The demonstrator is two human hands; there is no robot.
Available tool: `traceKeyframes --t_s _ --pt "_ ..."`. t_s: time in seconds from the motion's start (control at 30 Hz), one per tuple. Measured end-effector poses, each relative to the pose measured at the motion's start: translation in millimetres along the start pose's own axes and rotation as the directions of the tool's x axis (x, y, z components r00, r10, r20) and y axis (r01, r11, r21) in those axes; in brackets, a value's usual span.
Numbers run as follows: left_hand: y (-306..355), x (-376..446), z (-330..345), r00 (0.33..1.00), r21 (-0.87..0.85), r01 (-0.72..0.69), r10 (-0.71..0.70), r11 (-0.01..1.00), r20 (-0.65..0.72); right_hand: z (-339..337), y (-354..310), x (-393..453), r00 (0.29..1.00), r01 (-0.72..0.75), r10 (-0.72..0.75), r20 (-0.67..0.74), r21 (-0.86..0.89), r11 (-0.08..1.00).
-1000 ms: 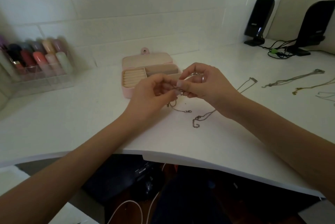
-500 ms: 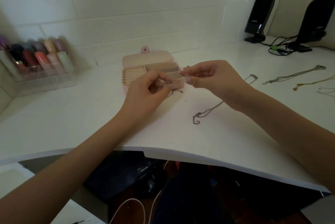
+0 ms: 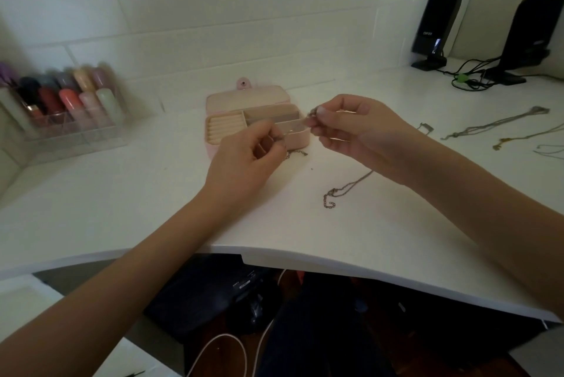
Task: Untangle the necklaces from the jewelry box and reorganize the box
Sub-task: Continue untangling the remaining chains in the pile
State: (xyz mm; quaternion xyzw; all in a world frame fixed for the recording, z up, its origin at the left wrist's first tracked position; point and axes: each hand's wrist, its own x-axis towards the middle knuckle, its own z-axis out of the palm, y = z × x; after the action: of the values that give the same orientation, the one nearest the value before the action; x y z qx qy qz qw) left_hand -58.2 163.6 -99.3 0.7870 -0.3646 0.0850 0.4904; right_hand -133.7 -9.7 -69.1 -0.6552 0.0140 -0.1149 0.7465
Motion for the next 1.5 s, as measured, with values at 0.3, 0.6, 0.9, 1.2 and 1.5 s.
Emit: traceKeyframes --t_s 0.3,0.6,0.9,1.2,1.5 --pt "-0.3 0.4 2.4 0.997 0.033 0.030 -0.033 0.999 0.067 -4.9 -5.9 2.9 0.996 0.057 -0.055 -0.070 0.020 0.998" --pt "9.8 2.9 8.4 0.976 -0.410 0.152 -0.072 0.899 0.204 5.8 2.2 -3.1 0.973 0.224 -0.229 0.037 -0.391 0.893" --pt "10.9 4.1 6.9 0.969 -0.450 0.202 -0.109 0.870 0.223 6.3 -5.8 -2.9 0.987 0.152 -0.156 -0.035 -0.094 0.984" --pt "11.7 0.8 2.1 0.992 -0.299 0.125 -0.117 0.946 0.045 -3.4 -15.4 0.7 0.951 0.152 -0.113 -0.287 0.118 0.981" --pt "7.2 0.7 2.4 0.997 -0.108 0.070 -0.067 0.992 0.032 -5.1 -17.4 1.4 0.982 0.045 0.007 -0.191 0.266 0.963"
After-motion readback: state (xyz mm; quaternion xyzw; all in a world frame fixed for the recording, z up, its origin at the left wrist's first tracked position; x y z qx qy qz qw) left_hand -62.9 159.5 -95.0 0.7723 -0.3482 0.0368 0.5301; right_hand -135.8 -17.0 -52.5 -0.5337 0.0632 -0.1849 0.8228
